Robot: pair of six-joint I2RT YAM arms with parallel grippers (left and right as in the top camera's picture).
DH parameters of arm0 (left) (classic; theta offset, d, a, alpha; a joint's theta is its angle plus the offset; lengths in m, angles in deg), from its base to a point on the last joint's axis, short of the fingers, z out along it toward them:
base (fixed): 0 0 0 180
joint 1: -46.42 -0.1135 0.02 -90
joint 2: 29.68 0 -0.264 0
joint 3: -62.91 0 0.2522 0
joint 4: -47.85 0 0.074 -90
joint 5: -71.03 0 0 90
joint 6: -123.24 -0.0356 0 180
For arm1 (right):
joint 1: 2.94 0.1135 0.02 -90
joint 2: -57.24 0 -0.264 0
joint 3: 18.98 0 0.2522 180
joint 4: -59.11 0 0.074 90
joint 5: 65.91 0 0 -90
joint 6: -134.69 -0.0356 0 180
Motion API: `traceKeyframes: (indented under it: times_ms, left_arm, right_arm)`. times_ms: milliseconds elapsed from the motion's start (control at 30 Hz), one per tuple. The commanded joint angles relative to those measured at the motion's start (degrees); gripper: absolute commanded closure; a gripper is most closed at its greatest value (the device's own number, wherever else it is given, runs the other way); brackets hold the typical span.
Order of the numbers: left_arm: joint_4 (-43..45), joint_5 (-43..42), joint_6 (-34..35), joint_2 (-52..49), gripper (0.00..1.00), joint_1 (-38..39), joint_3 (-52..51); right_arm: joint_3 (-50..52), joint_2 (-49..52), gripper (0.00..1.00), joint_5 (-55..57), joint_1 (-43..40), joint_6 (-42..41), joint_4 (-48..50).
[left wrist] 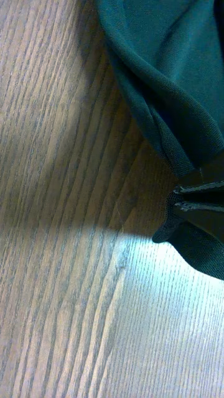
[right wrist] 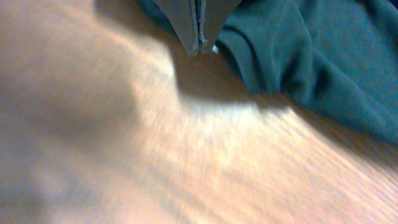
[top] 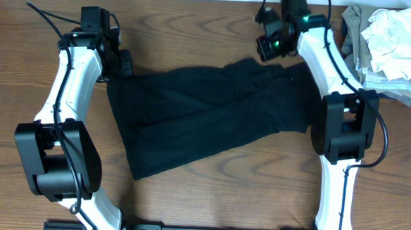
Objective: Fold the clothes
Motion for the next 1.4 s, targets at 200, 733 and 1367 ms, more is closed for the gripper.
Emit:
traceKeyframes:
  times_ms: [200, 733, 1367]
  left_arm:
    - [0.5, 0.6, 0.1, 0.8, 0.94, 0.0, 0.2]
    - [0.1, 0.6, 0.0, 0.8, 0.94, 0.0, 0.2]
    - [0.6, 0.7, -1.4, 0.9, 0.94, 0.0, 0.2]
  right_arm:
    - [-4.6, 0.2, 0.81, -0.6, -0.4, 0.1, -2.5]
    - [-0.9, 5.9, 0.42, -7.1, 1.6, 5.8, -6.1]
    - [-4.6, 8.0, 0.99, -6.6, 0.8, 2.5, -2.1]
